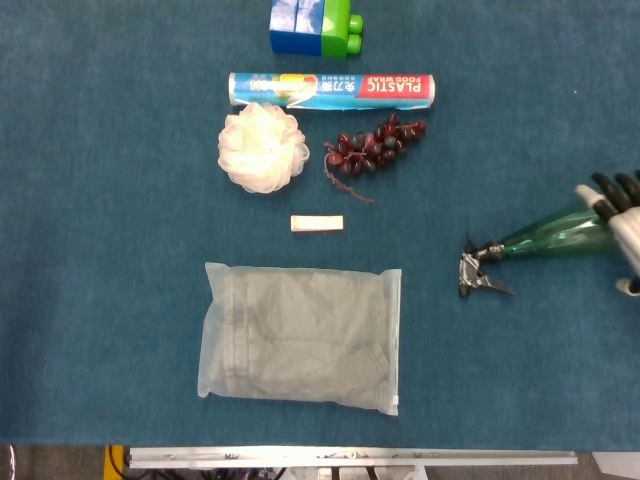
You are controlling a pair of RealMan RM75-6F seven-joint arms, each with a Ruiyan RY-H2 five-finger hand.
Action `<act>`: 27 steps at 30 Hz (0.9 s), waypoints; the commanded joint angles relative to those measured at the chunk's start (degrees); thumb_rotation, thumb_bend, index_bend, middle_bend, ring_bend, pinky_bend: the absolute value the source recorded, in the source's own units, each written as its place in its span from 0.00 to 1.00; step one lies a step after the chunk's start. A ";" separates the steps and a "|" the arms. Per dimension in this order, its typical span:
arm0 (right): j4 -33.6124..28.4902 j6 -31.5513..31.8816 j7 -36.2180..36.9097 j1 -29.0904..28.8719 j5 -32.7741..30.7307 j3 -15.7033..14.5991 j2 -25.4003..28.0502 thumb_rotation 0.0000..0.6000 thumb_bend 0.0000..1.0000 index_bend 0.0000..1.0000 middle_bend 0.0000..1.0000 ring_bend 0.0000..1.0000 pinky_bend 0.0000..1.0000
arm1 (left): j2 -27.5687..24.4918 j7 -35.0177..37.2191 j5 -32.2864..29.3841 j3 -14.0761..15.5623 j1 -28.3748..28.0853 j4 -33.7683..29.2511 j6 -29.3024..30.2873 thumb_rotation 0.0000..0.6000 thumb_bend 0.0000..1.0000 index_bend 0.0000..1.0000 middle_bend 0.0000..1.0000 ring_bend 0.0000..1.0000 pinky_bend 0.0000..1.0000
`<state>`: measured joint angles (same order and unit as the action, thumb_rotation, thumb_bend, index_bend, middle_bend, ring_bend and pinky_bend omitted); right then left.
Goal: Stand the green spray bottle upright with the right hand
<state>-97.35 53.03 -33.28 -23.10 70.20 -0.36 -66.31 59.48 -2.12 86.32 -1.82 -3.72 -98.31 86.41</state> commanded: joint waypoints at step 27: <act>7.11 -0.86 2.13 -5.00 -0.17 -0.17 -8.59 1.00 0.00 0.17 0.29 0.17 0.31 | -0.86 0.33 1.55 0.43 0.52 -0.95 1.01 1.00 0.60 0.31 0.57 0.54 0.96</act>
<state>-90.25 52.15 -31.17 -28.08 70.00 -0.51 -74.88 58.63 -1.79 87.87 -1.40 -3.20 -99.26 87.41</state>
